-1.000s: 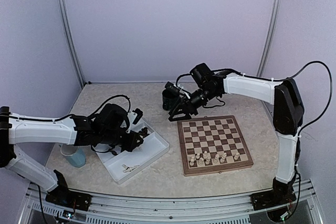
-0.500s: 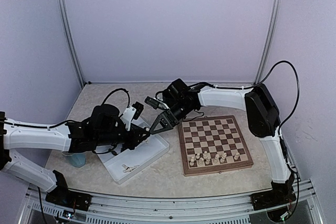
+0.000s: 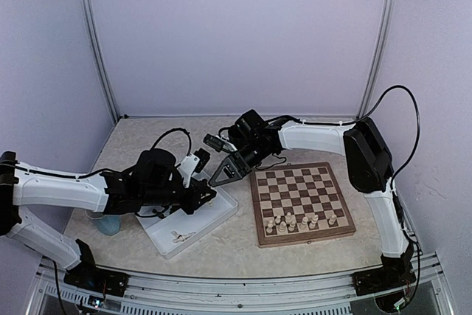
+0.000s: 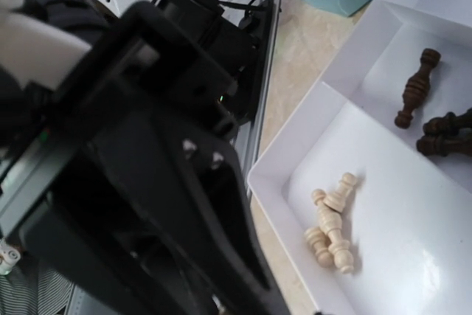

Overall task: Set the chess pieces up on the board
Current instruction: Pass from the left arm to the right, then pass from the right arm to the left

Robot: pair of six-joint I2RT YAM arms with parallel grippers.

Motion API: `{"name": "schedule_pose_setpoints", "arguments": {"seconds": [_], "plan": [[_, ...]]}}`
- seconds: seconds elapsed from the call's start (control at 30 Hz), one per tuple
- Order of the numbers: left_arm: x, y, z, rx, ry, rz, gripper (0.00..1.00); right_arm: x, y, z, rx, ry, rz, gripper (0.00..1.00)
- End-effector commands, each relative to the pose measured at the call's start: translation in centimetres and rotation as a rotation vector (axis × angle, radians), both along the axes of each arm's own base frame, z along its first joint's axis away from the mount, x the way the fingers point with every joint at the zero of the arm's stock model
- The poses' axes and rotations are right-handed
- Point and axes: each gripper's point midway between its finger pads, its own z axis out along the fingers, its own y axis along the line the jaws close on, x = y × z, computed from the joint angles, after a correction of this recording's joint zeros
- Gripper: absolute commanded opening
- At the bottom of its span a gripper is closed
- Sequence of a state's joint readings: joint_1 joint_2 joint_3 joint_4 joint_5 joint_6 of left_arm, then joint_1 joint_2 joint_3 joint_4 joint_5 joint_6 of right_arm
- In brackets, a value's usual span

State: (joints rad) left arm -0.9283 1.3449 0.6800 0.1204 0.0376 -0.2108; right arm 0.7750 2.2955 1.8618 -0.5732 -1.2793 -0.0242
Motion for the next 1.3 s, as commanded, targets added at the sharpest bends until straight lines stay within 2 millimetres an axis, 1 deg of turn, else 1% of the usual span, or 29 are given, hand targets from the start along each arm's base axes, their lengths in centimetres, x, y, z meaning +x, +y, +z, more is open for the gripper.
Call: {"name": "schedule_pose_setpoints", "arguments": {"seconds": [0.0, 0.2, 0.4, 0.47, 0.57, 0.6, 0.63, 0.7, 0.77, 0.87, 0.97, 1.07, 1.2, 1.27], "plan": [[0.3, -1.0, 1.3, -0.017, -0.032, -0.018, 0.16, 0.3, 0.3, 0.0, 0.003, -0.021, -0.004, 0.43], [0.6, -0.8, 1.3, -0.017, -0.037, 0.004, 0.16, 0.5, 0.1, -0.9, -0.034, -0.056, -0.023, 0.40], [0.7, -0.6, 1.4, -0.017, -0.042, 0.017, 0.16, 0.8, 0.1, -1.3, -0.062, -0.098, -0.042, 0.39], [0.7, -0.6, 1.3, -0.016, -0.038, 0.019, 0.16, 0.7, 0.1, -1.4, -0.069, -0.104, -0.042, 0.36], [1.3, -0.2, 1.2, 0.002, -0.050, 0.058, 0.16, 0.2, 0.3, -1.4, -0.065, -0.103, -0.028, 0.26], [1.5, 0.0, 1.1, 0.006, -0.053, 0.069, 0.17, 0.1, 0.3, -1.3, -0.061, -0.104, -0.025, 0.22], [1.6, 0.0, 1.1, 0.008, -0.053, 0.079, 0.20, 0.1, 0.4, -1.2, -0.057, -0.105, -0.022, 0.17], [1.7, 0.2, 0.8, 0.020, -0.050, 0.095, 0.30, 0.1, 0.4, -1.1, -0.055, -0.111, -0.023, 0.09], [1.5, 0.5, 0.3, 0.044, -0.044, 0.100, 0.37, 0.4, 0.6, -0.7, -0.050, -0.130, -0.025, 0.06], [0.8, 1.1, -0.8, 0.072, -0.022, 0.092, 0.40, 0.7, 0.7, -0.3, -0.043, -0.152, -0.028, 0.05], [-0.1, 1.7, -1.7, 0.082, 0.004, 0.083, 0.40, 0.9, 0.7, 0.0, -0.037, -0.153, -0.029, 0.05], [-0.6, 2.1, -2.0, 0.080, 0.020, 0.076, 0.39, 0.9, 0.7, -0.1, -0.038, -0.152, -0.030, 0.05], [-0.6, 2.1, -2.4, 0.082, 0.030, 0.074, 0.31, 0.9, 0.7, -0.2, -0.038, -0.152, -0.028, 0.05], [-0.5, 1.8, -2.4, 0.078, 0.032, 0.071, 0.24, 0.9, 0.7, -0.2, -0.039, -0.150, -0.029, 0.05]]}}
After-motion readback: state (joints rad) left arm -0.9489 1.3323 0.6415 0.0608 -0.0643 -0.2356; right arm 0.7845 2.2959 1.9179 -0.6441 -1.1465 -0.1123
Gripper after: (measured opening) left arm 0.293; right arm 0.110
